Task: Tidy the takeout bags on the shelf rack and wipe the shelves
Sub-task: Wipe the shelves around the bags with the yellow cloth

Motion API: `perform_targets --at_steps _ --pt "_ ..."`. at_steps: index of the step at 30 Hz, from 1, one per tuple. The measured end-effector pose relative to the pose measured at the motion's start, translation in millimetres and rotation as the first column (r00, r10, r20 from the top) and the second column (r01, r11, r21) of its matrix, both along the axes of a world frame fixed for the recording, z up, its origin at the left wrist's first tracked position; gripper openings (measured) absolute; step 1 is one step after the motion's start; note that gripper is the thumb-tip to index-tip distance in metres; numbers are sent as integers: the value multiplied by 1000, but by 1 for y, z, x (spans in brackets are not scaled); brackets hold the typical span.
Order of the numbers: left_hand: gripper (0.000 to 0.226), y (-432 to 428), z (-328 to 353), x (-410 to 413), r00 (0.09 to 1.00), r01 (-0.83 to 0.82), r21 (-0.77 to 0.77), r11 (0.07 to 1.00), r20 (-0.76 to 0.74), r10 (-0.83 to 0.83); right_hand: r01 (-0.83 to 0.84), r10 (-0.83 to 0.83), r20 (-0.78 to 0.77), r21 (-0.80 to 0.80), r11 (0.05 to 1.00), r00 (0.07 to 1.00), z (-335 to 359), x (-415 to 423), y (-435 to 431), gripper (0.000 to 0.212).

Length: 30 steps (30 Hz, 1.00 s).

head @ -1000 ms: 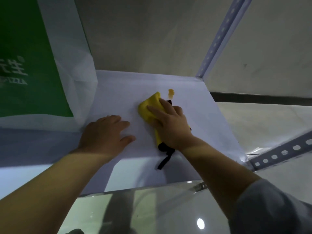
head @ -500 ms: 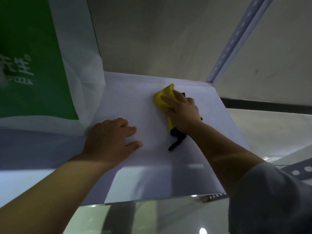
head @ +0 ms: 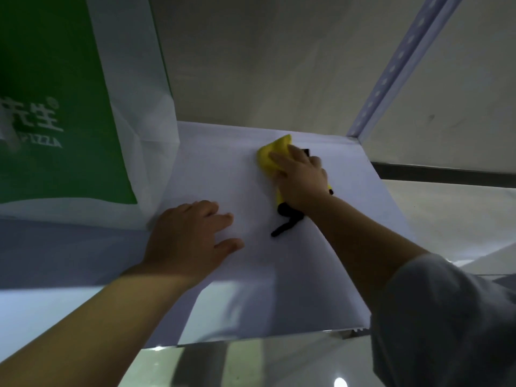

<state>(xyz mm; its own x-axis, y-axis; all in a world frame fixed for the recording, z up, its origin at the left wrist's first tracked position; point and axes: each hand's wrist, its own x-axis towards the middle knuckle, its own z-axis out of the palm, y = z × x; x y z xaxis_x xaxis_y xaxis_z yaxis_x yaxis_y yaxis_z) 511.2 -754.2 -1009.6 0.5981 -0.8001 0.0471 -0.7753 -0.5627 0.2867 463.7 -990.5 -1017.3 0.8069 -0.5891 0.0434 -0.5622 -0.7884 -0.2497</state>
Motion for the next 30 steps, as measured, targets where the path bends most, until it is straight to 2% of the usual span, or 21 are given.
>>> perform_targets --at_steps 2,3,5,7,9,10,12,14,15,16,18,20,21,23,25,27,28,30 --pt "52 0 0 0 1000 5 -9 1000 -15 -5 -149 150 44 -7 989 988 0 -17 -7 44" --pt "53 0 0 0 1000 4 -10 1000 -19 -4 -151 151 42 -4 988 988 2 -24 -19 44" --pt "55 0 -1 -1 1000 7 -13 1000 -18 -8 35 -35 -40 6 999 999 7 -33 -52 49" --pt "53 0 -2 -3 1000 18 -19 1000 -10 -18 300 -296 -145 6 954 944 14 -30 -71 60" --pt "54 -1 -3 -5 1000 19 -39 999 3 -19 424 -420 -120 6 906 900 14 -12 -58 60" --pt "54 -1 -2 -5 1000 22 -46 999 15 -21 378 -374 -83 25 926 923 12 -1 -43 57" --pt "52 -1 -3 -4 999 32 -41 999 21 -31 70 -69 -31 36 997 997 6 13 -15 50" --pt "53 -1 -6 -4 1000 29 -28 999 7 -28 -208 208 1 32 978 978 2 8 -7 45" --pt "54 0 -8 -3 1000 25 -27 999 5 -25 -246 247 3 36 968 969 3 3 -15 45" --pt "55 0 -10 -2 1000 23 -33 999 2 -22 -202 203 -11 39 979 979 5 -2 -29 46" --pt "55 0 -12 -3 1000 20 -53 998 -12 -20 62 -60 -85 13 998 995 9 -15 -54 56" --pt "54 0 -14 -4 1000 14 -55 998 -10 -15 305 -306 -137 -29 952 942 14 -19 -58 62" --pt "54 0 -14 -4 1000 12 -49 999 -5 -13 337 -338 -137 -33 941 931 16 -17 -49 62" --pt "54 -1 -14 -3 1000 11 -42 999 -11 -12 239 -239 -89 -10 971 967 14 -17 -18 57" --pt "54 -1 -12 -3 1000 15 -28 1000 -24 -15 -26 27 37 -33 999 999 4 -36 17 52" --pt "54 -2 -10 -2 999 28 -5 1000 -19 -29 -221 223 117 -29 975 968 1 -69 36 46" --pt "54 -2 -9 -1 999 34 7 999 -20 -34 -232 233 113 -26 972 966 3 -83 33 45" --pt "54 -3 -8 -2 999 45 42 998 -26 -44 -83 84 41 -32 996 996 8 -108 17 45"
